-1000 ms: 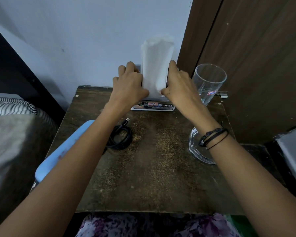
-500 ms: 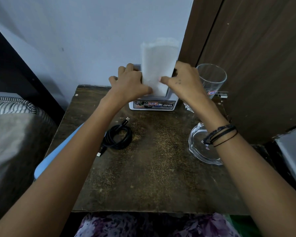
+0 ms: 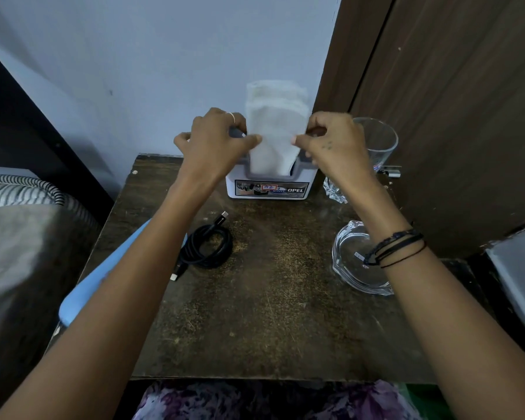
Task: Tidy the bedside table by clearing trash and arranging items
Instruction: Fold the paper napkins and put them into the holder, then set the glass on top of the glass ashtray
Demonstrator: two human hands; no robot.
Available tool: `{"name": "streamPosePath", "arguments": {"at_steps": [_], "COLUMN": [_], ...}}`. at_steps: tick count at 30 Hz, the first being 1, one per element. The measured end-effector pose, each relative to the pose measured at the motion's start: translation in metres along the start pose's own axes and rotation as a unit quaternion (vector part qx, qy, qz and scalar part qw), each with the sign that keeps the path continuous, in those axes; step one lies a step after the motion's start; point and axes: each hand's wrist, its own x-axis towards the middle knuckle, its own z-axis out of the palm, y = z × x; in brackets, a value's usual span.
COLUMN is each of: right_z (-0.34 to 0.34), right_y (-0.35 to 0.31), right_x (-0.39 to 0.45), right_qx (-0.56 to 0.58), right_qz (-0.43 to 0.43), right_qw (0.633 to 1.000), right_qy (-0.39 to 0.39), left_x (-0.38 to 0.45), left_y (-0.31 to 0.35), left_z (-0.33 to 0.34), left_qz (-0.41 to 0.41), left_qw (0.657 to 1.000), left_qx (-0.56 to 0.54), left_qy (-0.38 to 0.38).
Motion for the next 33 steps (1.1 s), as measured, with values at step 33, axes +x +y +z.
{"name": "streamPosePath", "arguments": {"at_steps": [33], "right_z": [0.010], "right_y": [-0.008], "right_x": [-0.044], "right_qx": [-0.112], "right_qz": [-0.057], "right_qw": [0.988], "right_qy": [0.093], "left_x": [-0.062], "left_y": [0.023], "left_z": [0.018], "left_qz": [0.088], "left_qw": [0.974], "left_qx": [0.132], "left_qy": [0.160]}}
